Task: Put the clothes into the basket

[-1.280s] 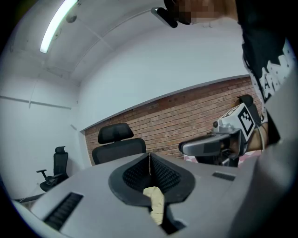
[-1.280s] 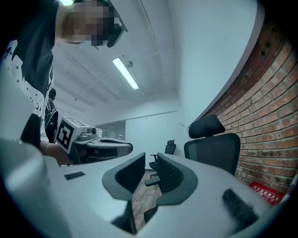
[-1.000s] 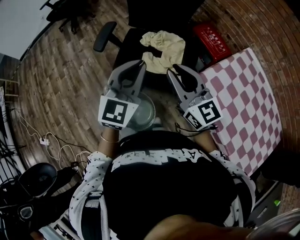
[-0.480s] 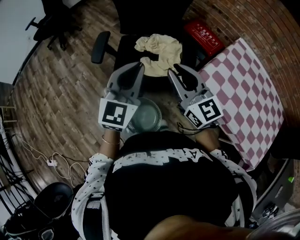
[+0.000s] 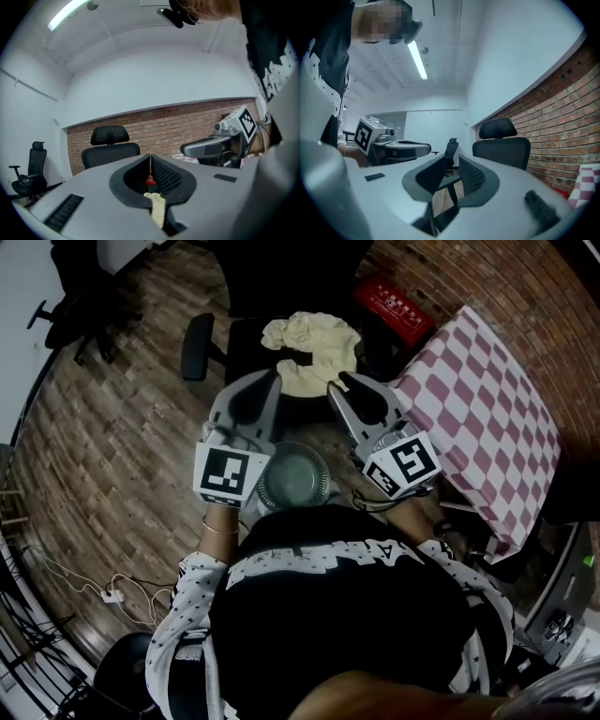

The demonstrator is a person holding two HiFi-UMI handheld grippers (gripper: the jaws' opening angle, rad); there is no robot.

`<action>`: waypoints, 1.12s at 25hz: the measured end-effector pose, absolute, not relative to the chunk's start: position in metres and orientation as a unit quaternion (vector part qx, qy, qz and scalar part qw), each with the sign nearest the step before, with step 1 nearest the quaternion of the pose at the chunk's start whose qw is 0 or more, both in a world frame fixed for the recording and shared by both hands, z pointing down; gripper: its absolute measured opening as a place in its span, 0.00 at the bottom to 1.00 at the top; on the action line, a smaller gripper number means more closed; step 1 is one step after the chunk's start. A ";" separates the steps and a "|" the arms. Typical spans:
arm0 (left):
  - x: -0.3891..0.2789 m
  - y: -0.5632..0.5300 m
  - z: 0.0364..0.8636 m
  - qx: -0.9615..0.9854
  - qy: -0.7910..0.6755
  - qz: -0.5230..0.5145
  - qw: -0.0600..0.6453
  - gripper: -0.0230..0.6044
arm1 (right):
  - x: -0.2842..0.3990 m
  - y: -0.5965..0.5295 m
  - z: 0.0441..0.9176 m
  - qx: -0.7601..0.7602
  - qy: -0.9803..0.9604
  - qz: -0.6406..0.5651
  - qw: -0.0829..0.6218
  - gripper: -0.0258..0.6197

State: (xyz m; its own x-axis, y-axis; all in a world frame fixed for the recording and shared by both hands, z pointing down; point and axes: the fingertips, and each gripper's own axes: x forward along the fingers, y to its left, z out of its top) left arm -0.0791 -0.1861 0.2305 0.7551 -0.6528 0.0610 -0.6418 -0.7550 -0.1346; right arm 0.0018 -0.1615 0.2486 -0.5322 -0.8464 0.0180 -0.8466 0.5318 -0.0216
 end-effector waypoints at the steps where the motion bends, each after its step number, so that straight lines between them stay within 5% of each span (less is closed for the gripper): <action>1: -0.083 -0.188 0.231 -0.937 0.342 -0.051 0.052 0.06 | -0.003 -0.163 0.249 0.486 -0.874 0.014 0.004 0.15; 16: -0.139 -0.204 0.241 -0.947 0.316 -0.030 0.043 0.06 | -0.045 -0.180 0.255 0.534 -0.845 0.011 0.020 0.17; 28: -0.075 -0.241 0.255 -0.932 0.356 -0.034 0.050 0.06 | 0.023 -0.230 0.267 0.509 -0.861 0.010 0.021 0.19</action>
